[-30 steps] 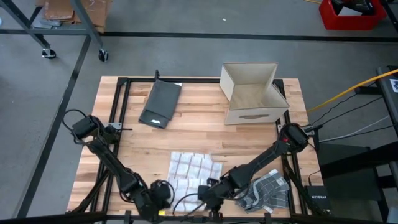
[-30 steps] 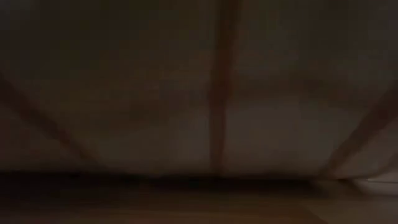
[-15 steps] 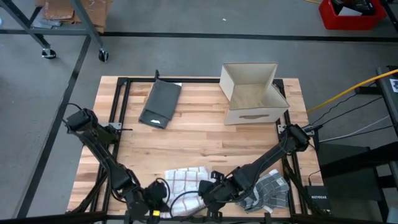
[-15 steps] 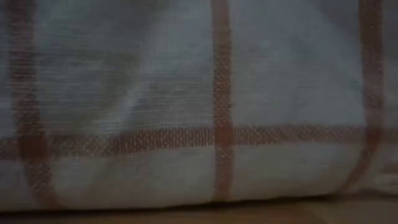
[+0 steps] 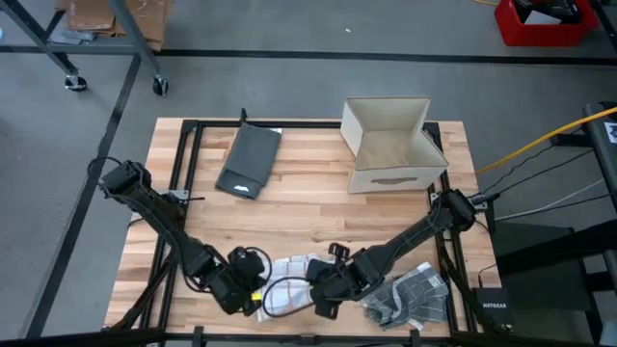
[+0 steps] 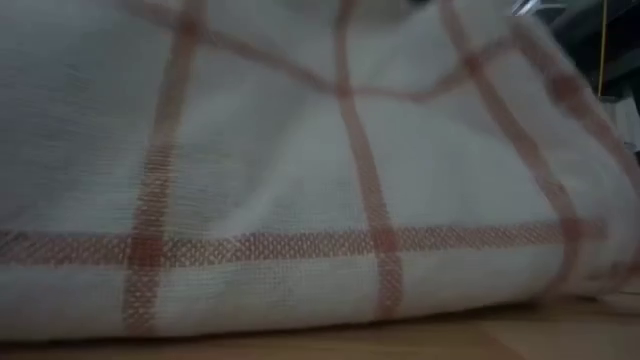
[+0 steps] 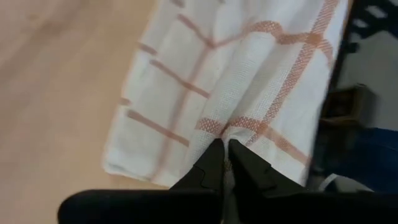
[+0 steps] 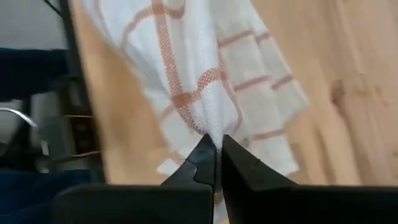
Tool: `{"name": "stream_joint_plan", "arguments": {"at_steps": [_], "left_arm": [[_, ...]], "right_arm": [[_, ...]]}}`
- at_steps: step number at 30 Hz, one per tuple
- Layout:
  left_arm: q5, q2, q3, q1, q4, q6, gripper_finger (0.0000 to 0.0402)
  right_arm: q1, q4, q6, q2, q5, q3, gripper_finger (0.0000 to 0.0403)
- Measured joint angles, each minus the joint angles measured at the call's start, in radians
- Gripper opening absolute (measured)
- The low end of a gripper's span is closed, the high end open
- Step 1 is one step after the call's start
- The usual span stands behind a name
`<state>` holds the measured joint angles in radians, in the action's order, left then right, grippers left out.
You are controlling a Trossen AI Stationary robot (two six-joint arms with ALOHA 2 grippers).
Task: Fold towel
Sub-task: Fold the white kitchen towel
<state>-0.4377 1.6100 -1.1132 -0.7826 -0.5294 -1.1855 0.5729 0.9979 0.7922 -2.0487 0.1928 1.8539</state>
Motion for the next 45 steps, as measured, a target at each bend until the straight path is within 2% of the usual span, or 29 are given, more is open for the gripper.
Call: {"name": "stream_joint_plan", "arguments": {"at_steps": [12,15,18,21,25,29,35,41,45], "left_arm": [[-0.024,0.004,0.014,0.086,-0.117,0.085,0.0015],[-0.024,0.021,0.014,0.100,-0.116,0.126,0.0016],[-0.015,0.047,0.015,0.104,-0.124,0.170,0.0017],[-0.006,0.076,0.017,0.102,-0.142,0.191,0.0017],[-0.010,0.100,0.017,0.103,-0.190,0.164,0.0017],[-0.016,0.111,0.017,0.104,-0.229,0.122,0.0017],[-0.046,0.112,0.016,0.103,-0.232,0.066,0.0017],[-0.047,0.112,0.016,0.103,-0.231,0.077,0.0017],[-0.047,0.112,0.015,0.103,-0.230,0.116,0.0017]], "right_arm": [[-0.086,-0.022,-0.118,0.000,0.005,-0.165,0.0015],[-0.104,-0.034,-0.130,0.000,-0.040,-0.184,0.0021],[-0.112,-0.027,-0.172,0.001,-0.091,-0.186,0.0048],[-0.110,-0.020,-0.195,0.001,-0.097,-0.188,0.0091],[-0.107,-0.011,-0.200,0.002,-0.070,-0.188,0.0143],[-0.108,-0.013,-0.200,0.001,-0.007,-0.188,0.0167],[-0.108,-0.021,-0.200,0.002,0.006,-0.171,0.0162],[-0.108,-0.029,-0.239,0.002,0.035,-0.067,0.0149],[-0.108,-0.139,-0.298,0.003,0.060,-0.038,0.0146]]}}
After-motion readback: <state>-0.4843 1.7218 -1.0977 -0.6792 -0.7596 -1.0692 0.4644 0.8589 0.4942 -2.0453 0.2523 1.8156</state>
